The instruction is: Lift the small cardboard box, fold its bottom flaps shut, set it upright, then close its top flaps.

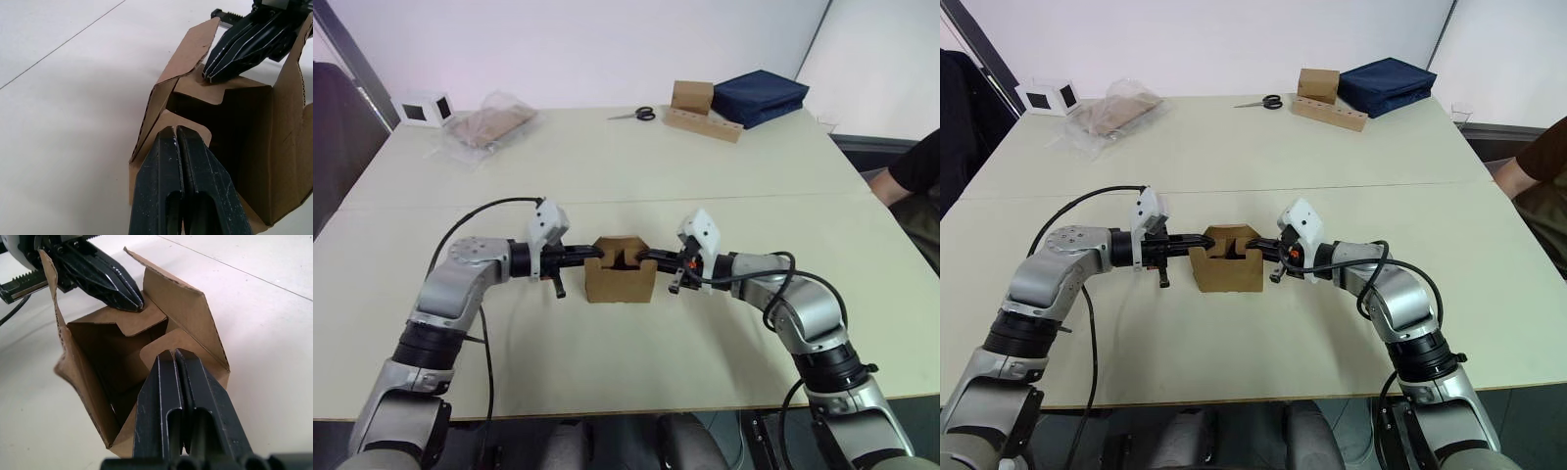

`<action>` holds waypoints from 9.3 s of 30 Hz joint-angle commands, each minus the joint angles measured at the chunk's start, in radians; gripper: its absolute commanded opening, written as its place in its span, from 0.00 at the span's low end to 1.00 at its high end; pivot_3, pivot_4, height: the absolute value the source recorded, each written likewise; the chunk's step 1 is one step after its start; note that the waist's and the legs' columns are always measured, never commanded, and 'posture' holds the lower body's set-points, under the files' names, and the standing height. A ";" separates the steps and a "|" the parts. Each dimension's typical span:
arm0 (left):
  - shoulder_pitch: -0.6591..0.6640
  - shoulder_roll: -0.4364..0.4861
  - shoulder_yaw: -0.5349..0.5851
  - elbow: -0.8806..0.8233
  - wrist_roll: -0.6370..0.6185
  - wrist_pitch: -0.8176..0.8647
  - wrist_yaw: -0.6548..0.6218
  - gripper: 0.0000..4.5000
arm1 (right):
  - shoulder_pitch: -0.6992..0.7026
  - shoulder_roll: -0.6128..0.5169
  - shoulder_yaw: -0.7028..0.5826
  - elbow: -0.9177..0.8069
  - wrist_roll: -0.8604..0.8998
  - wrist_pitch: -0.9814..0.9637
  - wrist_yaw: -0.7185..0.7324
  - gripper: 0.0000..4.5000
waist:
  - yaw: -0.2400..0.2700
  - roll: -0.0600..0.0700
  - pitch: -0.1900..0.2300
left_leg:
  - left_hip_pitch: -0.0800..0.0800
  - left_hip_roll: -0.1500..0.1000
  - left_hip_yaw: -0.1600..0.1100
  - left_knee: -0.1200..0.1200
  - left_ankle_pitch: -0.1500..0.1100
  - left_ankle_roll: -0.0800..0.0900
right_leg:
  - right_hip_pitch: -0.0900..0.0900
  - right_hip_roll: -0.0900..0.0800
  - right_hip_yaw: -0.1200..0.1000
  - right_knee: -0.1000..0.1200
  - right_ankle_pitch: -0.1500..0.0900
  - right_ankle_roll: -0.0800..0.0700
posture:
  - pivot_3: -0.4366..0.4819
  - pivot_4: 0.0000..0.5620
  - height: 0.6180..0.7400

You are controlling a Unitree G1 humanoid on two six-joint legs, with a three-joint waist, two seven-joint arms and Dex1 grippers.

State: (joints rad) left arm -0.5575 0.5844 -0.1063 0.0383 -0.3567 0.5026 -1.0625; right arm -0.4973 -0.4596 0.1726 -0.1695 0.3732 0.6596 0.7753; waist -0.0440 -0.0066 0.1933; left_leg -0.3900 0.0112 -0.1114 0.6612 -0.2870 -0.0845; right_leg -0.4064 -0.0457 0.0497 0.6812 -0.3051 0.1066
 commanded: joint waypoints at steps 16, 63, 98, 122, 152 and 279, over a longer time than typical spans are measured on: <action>0.010 0.011 0.049 -0.056 -0.077 0.061 -0.004 0.01 | -0.040 -0.014 -0.075 -0.079 0.052 0.057 0.004 0.00 | 0.000 0.000 -0.001 | 0.000 0.000 0.000 0.000 0.000 0.000 | 0.000 0.000 0.000 0.000 0.000 0.000 | 0.48 0.27 1.00; -0.464 -0.183 0.040 0.850 0.107 -0.322 -0.295 0.01 | -0.002 -0.027 0.008 -0.297 0.235 0.197 -0.090 0.00 | -0.001 -0.001 0.000 | -0.002 0.000 0.000 0.000 0.000 0.000 | -0.002 0.000 0.000 -0.001 0.000 0.000 | 0.48 0.27 1.00; -0.419 -0.197 0.031 0.790 0.129 -0.368 -0.339 0.01 | -0.027 0.030 0.095 -0.084 0.099 0.168 -0.080 0.00 | -0.002 -0.001 0.000 | -0.002 0.000 -0.001 0.000 0.000 0.000 | -0.002 0.000 0.000 -0.001 0.000 0.000 | 0.48 0.27 1.00; -0.312 -0.161 0.028 0.568 0.104 -0.294 -0.358 0.01 | -0.023 0.033 0.118 -0.052 0.023 0.134 -0.054 0.00 | 0.000 0.000 0.000 | -0.002 0.000 -0.001 0.000 0.000 0.000 | -0.001 0.000 -0.001 0.000 0.000 0.000 | 0.48 0.27 1.00; 0.058 0.037 0.104 -0.123 -0.136 0.056 -0.202 0.01 | -0.037 -0.021 -0.004 -0.154 0.066 0.202 -0.060 0.00 | 0.000 0.000 0.000 | -0.001 0.000 -0.001 0.000 0.000 0.000 | -0.001 0.000 -0.001 -0.001 0.000 0.000 | 0.48 0.27 1.00; -0.218 -0.142 -0.005 0.317 0.047 -0.267 -0.205 0.01 | -0.137 0.029 0.114 -0.111 -0.031 0.174 -0.028 0.00 | -0.001 0.000 0.000 | -0.002 0.000 -0.001 0.000 0.000 0.000 | -0.002 0.000 0.000 -0.001 0.000 0.000 | 0.48 0.27 1.00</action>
State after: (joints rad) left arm -0.7587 0.4320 -0.1333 0.3960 -0.2934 0.2347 -1.2640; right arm -0.6146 -0.4313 0.2992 -0.2517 0.3371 0.8385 0.7437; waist -0.0449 -0.0066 0.1935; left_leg -0.3917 0.0108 -0.1123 0.6609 -0.2871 -0.0843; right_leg -0.4080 -0.0457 0.0494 0.6804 -0.3052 0.1066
